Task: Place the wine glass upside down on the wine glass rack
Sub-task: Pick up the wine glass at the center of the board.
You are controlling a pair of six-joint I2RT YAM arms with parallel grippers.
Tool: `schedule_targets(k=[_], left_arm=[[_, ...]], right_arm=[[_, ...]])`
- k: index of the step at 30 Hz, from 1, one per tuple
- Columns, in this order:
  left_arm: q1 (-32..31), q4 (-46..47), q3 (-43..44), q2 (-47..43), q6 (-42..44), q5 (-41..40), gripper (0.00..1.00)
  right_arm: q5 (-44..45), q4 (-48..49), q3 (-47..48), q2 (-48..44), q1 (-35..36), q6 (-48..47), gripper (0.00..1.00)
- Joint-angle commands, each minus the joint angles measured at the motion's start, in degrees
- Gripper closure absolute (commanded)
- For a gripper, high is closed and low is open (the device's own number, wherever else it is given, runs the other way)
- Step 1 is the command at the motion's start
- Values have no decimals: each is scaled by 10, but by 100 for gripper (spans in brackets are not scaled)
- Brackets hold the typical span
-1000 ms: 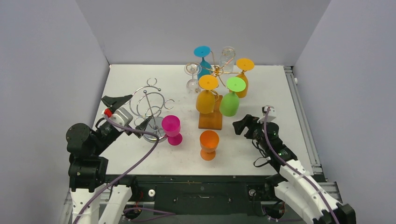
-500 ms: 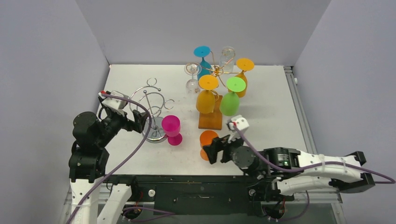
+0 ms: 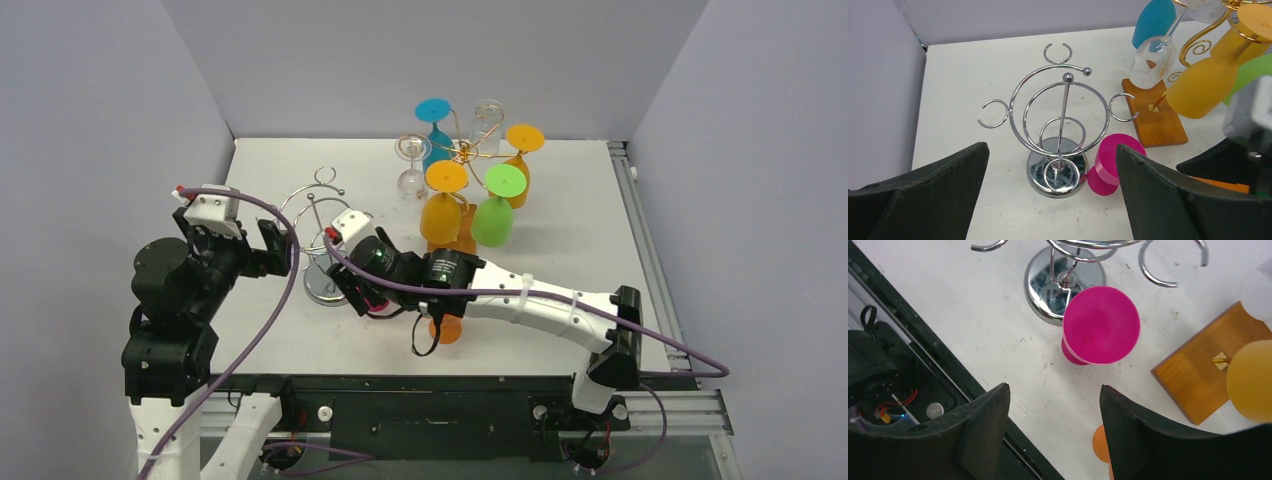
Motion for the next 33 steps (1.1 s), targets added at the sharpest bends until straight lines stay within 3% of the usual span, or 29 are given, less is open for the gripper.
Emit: schedule_targets(k=[1,21,33], left_arm=[[1,-20,30,6,-18,-35,4],[1,-60,79,43,-64,-80,4],[1,-58,96,63,-68,-112,4]], right_arm=[[-92,-20,51,31,-16,-60,39],[-98,47,57,127,-63,-139,47],[-127,83,18,152,-76,-137,58]])
